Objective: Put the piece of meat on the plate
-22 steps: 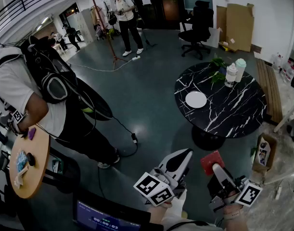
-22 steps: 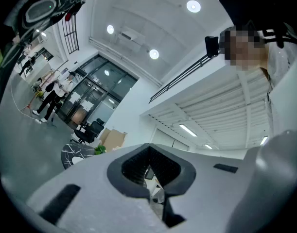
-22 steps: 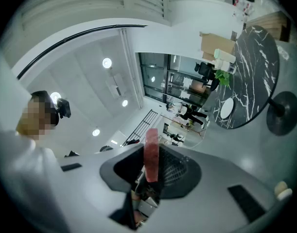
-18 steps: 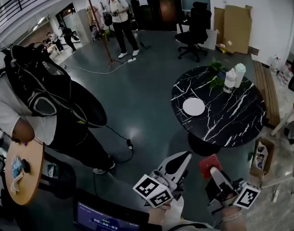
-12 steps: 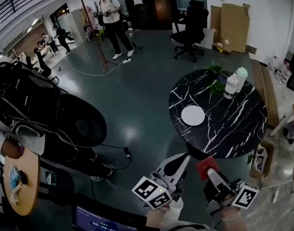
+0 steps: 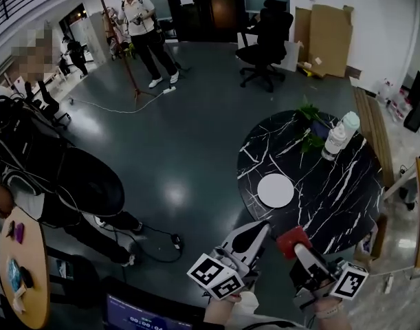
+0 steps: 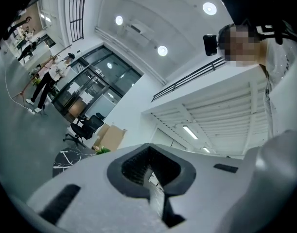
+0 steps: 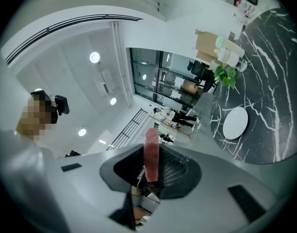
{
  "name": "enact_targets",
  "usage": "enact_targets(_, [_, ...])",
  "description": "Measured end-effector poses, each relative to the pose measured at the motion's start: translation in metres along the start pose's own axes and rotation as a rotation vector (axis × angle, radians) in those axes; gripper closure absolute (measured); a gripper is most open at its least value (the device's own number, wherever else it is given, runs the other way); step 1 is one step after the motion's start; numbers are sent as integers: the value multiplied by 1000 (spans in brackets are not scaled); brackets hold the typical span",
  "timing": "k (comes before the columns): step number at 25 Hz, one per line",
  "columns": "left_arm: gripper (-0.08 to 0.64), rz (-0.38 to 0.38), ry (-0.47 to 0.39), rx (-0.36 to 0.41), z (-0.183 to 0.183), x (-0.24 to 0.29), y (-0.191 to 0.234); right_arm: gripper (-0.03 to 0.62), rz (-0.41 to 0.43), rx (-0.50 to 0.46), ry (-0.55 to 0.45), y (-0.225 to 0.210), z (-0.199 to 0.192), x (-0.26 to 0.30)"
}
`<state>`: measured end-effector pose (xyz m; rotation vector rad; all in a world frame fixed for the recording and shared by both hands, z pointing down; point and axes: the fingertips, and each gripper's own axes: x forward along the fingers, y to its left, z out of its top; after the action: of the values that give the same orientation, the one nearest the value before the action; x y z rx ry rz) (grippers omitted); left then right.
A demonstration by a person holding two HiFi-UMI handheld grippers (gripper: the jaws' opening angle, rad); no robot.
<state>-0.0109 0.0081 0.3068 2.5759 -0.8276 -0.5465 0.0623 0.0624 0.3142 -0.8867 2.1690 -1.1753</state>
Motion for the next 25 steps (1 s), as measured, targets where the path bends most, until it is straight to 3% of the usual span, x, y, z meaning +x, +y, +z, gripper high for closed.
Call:
enact_targets(9, [554, -1, 53, -28, -18, 49, 53, 505, -45, 25, -28, -49, 34, 28])
enact_targets(14, [554, 49, 81, -35, -37, 63, 89, 505, -84, 63, -13, -95, 47, 44])
enact_targets(19, [554, 103, 98, 6, -54, 78, 121, 505, -74, 138, 72, -136, 50, 69])
enact_targets(25, [554, 199, 153, 33, -82, 94, 186, 505, -148, 134, 147, -194, 59, 92])
